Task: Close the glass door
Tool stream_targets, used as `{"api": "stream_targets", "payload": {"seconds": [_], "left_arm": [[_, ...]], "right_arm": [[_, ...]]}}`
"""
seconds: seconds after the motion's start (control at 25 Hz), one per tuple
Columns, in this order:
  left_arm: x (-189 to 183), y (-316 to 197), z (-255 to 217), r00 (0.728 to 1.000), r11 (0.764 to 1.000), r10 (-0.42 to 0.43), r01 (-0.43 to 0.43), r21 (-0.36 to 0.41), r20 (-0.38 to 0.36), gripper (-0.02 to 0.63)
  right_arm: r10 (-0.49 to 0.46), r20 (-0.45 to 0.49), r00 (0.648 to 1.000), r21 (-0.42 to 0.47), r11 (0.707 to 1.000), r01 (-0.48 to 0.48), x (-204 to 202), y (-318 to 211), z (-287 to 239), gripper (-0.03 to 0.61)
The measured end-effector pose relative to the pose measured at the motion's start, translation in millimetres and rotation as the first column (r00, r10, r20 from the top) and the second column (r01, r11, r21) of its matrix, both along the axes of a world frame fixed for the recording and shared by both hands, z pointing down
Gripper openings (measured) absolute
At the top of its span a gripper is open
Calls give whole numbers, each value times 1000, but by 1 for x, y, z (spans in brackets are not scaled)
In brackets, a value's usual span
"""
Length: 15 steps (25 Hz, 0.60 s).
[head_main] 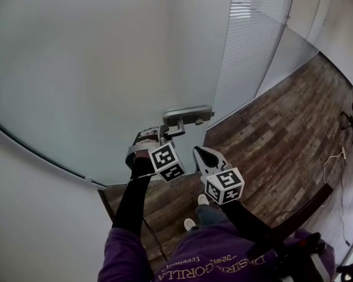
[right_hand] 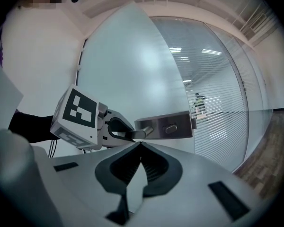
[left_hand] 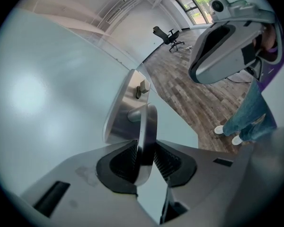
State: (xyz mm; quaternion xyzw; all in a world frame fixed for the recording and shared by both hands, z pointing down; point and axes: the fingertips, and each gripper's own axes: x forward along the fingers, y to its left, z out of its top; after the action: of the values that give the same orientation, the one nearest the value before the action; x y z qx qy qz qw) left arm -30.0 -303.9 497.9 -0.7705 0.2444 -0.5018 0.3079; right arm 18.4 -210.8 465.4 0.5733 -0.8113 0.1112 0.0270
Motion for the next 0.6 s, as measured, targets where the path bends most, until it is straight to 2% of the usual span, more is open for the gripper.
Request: {"api": "stream_targets", "payload": {"seconds": [0.6], "left_arm": [[6, -5, 14, 999, 999, -44, 44, -17, 12, 101]], "right_arm": [[-77, 33, 997, 1, 997, 77, 16, -32, 20, -3]]}}
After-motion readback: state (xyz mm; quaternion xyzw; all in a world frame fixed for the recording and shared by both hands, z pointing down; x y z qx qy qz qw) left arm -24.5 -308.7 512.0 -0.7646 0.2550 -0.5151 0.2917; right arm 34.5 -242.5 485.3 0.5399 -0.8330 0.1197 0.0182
